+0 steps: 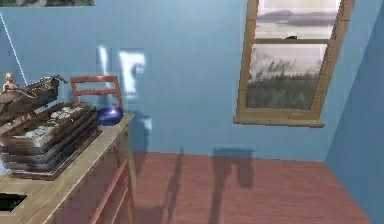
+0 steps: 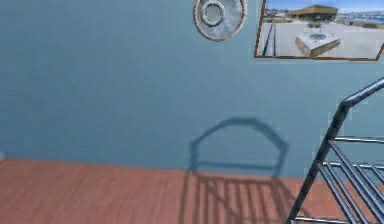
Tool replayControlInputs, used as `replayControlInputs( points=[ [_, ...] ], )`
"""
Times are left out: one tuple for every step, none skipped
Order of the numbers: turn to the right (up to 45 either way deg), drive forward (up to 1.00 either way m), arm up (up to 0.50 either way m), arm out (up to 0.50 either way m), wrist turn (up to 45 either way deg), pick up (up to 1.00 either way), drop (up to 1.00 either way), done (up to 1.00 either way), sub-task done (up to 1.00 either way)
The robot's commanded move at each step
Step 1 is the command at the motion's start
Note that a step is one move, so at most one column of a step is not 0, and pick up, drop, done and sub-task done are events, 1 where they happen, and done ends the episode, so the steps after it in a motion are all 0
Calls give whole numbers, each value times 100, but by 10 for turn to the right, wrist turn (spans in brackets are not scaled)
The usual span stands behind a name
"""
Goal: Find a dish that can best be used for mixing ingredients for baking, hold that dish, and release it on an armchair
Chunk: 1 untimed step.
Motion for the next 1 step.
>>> replayControlInputs(
  points=[
    [0,70,0,0,0,0,0,0,0]
  ],
)
